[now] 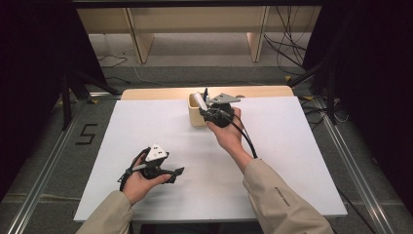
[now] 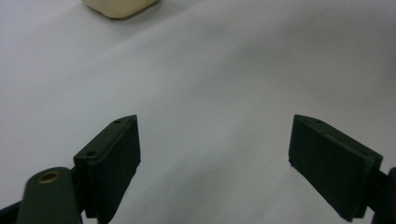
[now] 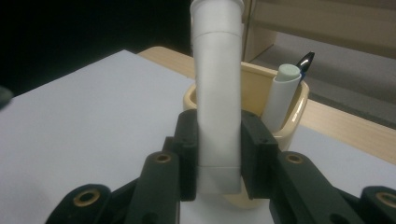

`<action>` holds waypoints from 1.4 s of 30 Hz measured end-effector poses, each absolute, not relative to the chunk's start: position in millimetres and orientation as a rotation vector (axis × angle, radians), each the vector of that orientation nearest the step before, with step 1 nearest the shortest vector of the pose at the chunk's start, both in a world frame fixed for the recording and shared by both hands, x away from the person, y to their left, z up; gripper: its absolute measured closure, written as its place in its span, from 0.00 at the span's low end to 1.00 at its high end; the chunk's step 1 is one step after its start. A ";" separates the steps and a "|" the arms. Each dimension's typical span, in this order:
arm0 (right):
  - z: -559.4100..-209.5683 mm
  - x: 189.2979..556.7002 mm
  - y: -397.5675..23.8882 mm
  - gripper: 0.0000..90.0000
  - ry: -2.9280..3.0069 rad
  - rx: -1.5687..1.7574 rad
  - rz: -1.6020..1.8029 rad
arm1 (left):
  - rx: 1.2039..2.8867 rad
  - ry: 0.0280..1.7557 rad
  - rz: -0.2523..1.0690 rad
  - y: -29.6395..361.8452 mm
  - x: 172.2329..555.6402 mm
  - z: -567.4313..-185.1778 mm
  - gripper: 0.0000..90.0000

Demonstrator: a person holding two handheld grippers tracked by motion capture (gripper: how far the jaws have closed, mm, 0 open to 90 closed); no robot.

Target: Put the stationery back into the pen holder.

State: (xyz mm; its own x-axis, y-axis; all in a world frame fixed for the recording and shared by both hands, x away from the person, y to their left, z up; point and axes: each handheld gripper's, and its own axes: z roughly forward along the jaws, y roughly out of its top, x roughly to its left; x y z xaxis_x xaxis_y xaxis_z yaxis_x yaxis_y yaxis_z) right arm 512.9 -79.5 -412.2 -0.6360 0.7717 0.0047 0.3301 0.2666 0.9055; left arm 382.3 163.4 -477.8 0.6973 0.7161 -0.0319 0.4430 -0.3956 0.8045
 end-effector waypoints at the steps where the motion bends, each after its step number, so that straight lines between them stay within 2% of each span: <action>1: -412.0 513.3 -79.0 0.79 2.098 0.997 1.341 | 2.053 0.886 0.406 163.3 382.3 -477.8 0.18; 42: -407.2 537.6 -62.3 0.79 2.086 1.018 1.328 | 2.052 0.887 0.401 163.5 382.4 -477.9 0.18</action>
State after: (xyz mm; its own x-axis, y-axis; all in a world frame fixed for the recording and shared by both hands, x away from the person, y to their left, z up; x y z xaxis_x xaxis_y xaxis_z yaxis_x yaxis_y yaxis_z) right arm 537.6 -62.3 -407.2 -0.6186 0.7857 0.0061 0.3379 0.2590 0.9048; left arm 382.4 163.5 -477.9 0.6981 0.7151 -0.0362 0.4452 -0.3938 0.8042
